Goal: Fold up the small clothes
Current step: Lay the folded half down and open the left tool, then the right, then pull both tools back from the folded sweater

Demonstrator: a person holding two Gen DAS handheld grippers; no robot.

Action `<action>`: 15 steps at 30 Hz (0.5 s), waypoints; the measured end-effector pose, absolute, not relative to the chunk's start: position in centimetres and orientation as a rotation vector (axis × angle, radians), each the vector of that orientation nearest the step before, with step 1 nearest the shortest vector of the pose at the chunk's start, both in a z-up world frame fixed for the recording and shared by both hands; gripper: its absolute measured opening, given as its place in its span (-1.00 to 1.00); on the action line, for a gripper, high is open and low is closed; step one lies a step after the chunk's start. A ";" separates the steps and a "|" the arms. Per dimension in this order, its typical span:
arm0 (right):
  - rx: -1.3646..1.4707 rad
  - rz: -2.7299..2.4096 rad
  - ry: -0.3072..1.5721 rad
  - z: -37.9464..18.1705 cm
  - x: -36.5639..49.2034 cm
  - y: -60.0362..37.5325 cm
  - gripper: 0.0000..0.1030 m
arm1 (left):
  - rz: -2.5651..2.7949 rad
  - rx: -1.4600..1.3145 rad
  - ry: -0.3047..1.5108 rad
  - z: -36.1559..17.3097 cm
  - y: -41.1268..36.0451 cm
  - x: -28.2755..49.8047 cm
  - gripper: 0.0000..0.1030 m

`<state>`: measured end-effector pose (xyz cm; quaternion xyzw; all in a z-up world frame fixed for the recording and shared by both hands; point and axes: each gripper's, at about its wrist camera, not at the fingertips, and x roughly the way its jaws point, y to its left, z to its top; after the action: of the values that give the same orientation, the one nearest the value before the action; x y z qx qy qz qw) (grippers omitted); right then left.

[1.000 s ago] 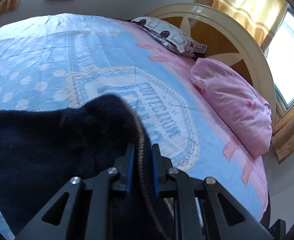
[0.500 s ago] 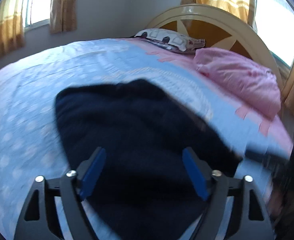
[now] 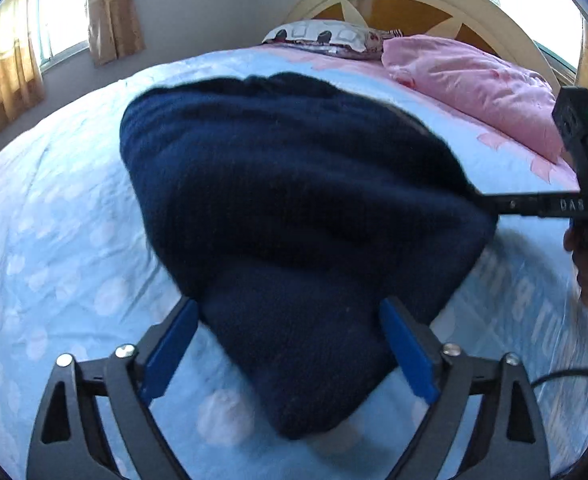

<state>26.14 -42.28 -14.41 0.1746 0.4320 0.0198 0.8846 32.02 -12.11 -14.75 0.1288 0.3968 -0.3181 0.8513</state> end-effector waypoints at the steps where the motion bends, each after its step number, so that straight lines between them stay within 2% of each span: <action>1: 0.349 0.000 0.908 -14.5 25.9 -42.8 -0.74 | -0.672 0.222 0.865 -14.9 -11.5 32.5 0.90; 3: 0.388 0.017 0.909 -14.4 25.7 -43.4 -0.73 | -0.676 0.178 0.902 -15.1 -11.0 32.9 0.93; 6: 0.333 0.015 0.862 -12.4 26.0 -42.8 -0.61 | -0.689 0.139 0.906 -15.0 -10.6 33.1 0.92; 8: 0.275 0.015 0.809 -10.4 26.6 -42.1 -0.43 | -0.693 0.135 0.880 -14.8 -10.6 32.8 0.92; 9: 0.267 0.029 0.780 -9.3 27.3 -41.9 -0.23 | -0.692 0.137 0.870 -14.8 -10.5 32.5 0.92; 10: 0.277 0.050 0.761 -8.6 28.1 -42.0 -0.16 | -0.691 0.139 0.856 -14.6 -10.5 32.2 0.92; 15: 0.288 0.097 0.761 -7.3 35.6 -42.3 -0.16 | -0.688 0.146 0.846 -14.7 -10.7 32.1 0.92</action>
<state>35.65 -42.27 -7.34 0.1399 0.3698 0.0474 0.9173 32.09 -10.74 -14.72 0.0693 0.4021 -0.3268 0.8525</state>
